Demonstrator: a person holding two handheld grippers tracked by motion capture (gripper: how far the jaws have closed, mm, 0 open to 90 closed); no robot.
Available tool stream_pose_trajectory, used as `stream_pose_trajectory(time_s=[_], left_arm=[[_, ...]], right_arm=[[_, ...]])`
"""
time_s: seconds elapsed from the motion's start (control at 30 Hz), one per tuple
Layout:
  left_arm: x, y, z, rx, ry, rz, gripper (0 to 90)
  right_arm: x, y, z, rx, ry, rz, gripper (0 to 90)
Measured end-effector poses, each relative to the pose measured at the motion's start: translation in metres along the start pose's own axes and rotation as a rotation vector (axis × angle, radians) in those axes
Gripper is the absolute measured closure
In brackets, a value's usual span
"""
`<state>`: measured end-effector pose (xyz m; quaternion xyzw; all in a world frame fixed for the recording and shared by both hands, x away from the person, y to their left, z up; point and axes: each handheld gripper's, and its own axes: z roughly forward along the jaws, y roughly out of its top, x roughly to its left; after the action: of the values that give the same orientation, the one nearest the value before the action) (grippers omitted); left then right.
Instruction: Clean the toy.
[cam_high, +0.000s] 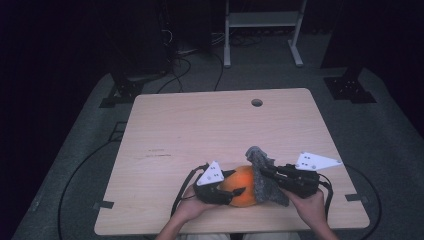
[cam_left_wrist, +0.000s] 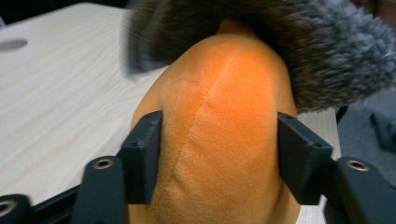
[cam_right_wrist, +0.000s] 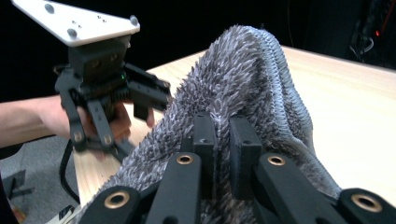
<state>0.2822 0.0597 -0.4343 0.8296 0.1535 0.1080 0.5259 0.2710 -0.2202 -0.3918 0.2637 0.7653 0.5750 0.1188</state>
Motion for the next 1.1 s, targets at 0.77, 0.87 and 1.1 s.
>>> stream_pose_trajectory(time_s=[0.77,0.87,1.1], left_arm=[[0.027,-0.002,-0.017,-0.039,0.009,-0.194,11.2],[0.028,-0.01,-0.009,0.02,-0.059,-0.249,11.5],[0.006,-0.001,-0.011,0.01,0.043,0.006,41.3]], right_arm=[[-0.018,-0.021,0.012,0.137,0.035,0.098,82.3],[-0.011,-0.03,0.001,0.162,0.069,0.045,82.2],[-0.024,-0.018,-0.005,0.099,0.05,0.065,82.3]])
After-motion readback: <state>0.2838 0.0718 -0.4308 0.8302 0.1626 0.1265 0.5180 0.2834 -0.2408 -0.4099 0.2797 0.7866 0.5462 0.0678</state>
